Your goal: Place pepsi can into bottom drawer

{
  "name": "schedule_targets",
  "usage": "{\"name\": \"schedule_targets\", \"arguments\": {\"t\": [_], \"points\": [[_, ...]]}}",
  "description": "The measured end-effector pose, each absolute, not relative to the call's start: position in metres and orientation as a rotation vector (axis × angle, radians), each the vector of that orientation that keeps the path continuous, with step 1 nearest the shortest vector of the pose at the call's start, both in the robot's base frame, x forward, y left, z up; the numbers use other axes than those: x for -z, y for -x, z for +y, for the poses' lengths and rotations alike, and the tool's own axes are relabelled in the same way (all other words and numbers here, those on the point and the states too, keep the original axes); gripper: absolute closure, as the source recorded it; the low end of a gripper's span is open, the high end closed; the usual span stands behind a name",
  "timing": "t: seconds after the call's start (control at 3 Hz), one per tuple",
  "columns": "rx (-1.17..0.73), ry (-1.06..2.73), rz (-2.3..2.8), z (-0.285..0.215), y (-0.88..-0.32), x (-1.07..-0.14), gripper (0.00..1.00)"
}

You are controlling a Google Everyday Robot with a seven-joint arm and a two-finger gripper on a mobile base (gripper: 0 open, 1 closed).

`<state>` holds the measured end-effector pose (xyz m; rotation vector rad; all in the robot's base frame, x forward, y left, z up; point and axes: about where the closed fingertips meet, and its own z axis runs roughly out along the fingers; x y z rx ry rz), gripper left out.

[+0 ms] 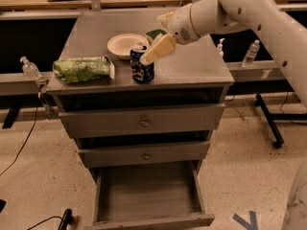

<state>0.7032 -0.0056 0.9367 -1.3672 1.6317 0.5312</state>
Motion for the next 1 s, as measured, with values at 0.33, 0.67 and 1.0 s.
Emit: {"name": "schedule_targets", "arguments": {"t": [0.33, 0.67, 1.0], "points": [[-0.602, 1.342, 1.635, 0.011, -0.706, -0.917, 0.02], [-0.662, 1.329, 1.633, 0.025, -0.702, -0.905, 0.25], [-0.696, 1.346, 1.643, 0.035, -0.691, -0.909, 0.47]]}}
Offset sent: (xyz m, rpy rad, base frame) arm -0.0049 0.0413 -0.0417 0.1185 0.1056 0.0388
